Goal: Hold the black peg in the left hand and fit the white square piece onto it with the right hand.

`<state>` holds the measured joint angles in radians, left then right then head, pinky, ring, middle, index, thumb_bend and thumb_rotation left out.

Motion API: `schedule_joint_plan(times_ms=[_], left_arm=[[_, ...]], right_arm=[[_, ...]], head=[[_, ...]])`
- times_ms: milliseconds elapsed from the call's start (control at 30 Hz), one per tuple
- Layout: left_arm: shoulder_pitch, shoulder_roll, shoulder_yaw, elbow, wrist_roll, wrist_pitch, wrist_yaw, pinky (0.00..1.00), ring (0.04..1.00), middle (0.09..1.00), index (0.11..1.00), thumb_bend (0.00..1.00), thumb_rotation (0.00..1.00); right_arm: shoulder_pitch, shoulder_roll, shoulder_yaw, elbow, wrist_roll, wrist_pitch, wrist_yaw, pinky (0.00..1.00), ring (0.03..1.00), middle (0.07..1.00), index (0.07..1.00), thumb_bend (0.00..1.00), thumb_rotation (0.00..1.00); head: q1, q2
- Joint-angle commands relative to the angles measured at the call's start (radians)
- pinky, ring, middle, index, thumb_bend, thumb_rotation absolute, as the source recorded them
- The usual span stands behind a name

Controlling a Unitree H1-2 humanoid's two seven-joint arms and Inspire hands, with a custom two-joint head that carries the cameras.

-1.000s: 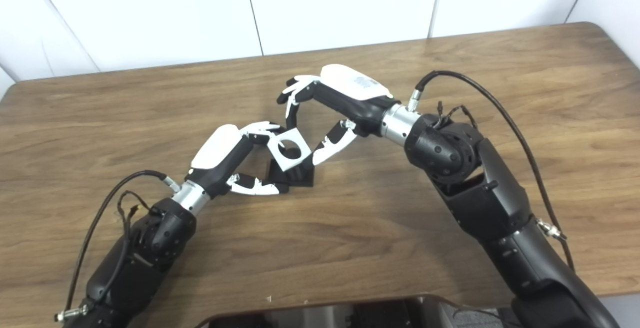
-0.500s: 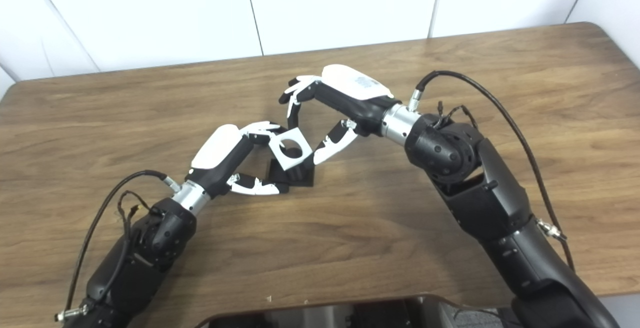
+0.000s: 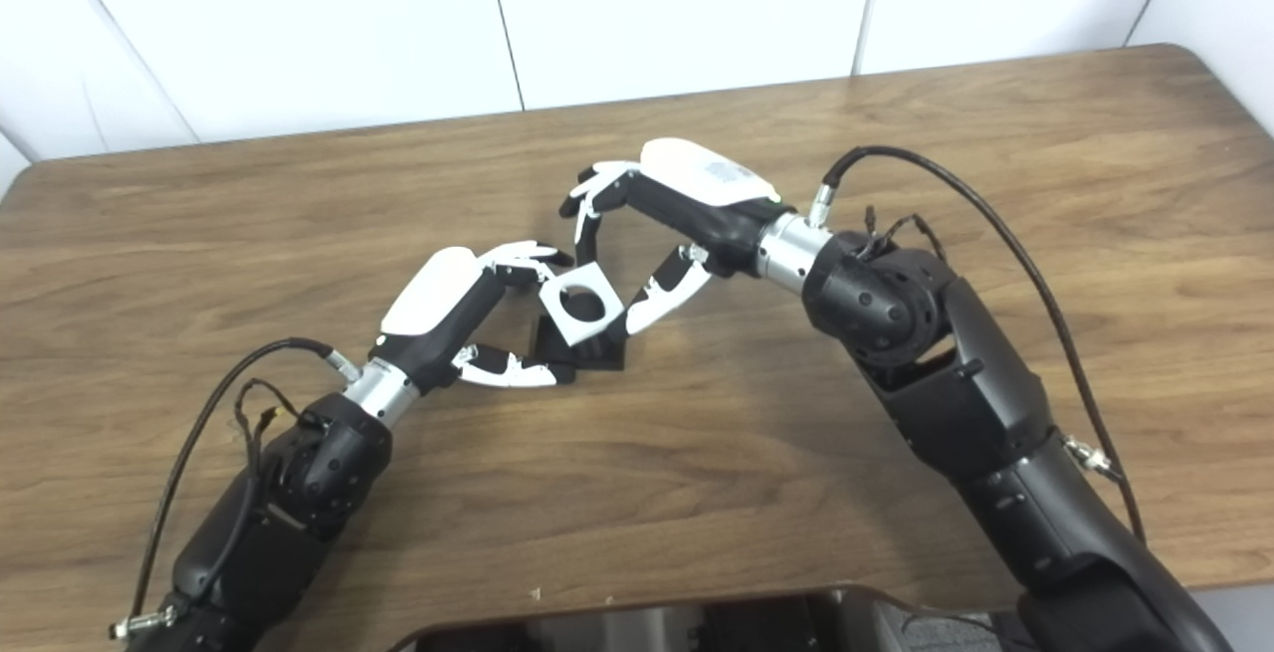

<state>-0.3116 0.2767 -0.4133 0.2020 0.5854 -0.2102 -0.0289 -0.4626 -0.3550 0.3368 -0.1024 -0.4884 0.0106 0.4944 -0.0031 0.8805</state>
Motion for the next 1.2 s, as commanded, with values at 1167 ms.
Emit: schedule_joint_plan(times_ms=[1167], left_arm=[[0.026, 0.017, -0.016, -0.002, 0.054, 0.064, -0.041, 0.77, 0.875, 0.820, 0.486, 0.52, 0.08]], right_arm=[[-0.041, 0.005, 0.002, 0.100, -0.043, -0.043, -0.068, 0.86, 0.900, 0.801, 0.482, 0.52, 0.15]], head=[[0.008, 0.006]])
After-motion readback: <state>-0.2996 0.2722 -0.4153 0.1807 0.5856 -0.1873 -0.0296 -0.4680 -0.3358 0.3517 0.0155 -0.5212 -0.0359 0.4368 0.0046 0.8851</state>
